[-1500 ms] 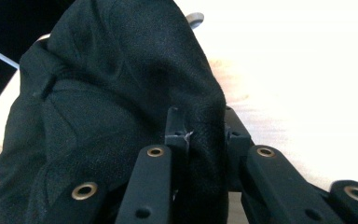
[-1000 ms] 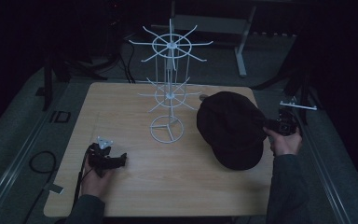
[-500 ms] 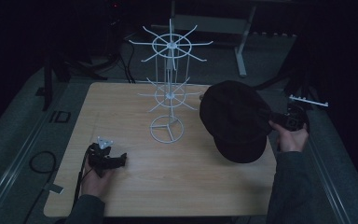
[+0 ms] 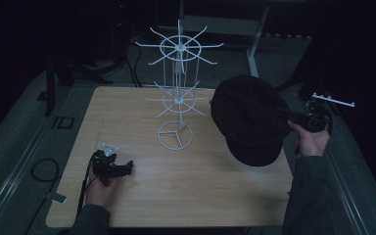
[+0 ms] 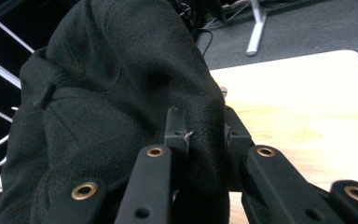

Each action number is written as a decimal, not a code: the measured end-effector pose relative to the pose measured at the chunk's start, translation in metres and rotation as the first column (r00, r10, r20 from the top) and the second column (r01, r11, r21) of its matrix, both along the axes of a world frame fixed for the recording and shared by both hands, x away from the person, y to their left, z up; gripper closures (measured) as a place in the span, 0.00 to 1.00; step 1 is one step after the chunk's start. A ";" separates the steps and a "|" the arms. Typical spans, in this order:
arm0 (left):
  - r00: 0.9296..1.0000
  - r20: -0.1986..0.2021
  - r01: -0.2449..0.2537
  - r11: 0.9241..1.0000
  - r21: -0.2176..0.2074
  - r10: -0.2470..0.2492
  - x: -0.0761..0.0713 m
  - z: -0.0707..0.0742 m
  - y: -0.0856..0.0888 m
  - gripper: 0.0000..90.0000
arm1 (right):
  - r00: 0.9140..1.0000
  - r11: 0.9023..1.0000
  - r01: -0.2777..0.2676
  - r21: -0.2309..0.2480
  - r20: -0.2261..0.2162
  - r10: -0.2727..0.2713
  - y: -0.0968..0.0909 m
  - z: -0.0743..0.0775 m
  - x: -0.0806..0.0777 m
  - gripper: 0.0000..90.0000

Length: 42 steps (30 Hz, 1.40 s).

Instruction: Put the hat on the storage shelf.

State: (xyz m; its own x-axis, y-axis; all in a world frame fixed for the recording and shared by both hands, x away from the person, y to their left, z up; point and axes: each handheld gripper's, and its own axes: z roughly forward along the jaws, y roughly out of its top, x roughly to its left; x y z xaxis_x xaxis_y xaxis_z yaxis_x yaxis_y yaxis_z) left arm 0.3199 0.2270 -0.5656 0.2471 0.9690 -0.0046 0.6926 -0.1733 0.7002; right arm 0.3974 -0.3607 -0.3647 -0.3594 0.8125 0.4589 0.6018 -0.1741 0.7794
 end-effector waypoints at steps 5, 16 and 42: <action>1.000 0.001 -0.001 1.000 0.000 0.001 0.000 0.000 0.000 0.10 | 1.000 1.000 -0.018 0.023 0.013 0.018 0.001 0.005 0.000 0.86; 1.000 0.001 -0.001 1.000 0.000 0.001 0.000 0.000 0.000 0.10 | 0.997 0.995 -0.068 0.070 0.053 0.064 0.005 0.011 0.002 0.86; 1.000 -0.001 0.000 1.000 0.000 0.000 0.000 0.000 0.000 0.10 | 0.984 0.973 -0.149 0.177 0.120 0.129 0.012 0.025 -0.001 0.86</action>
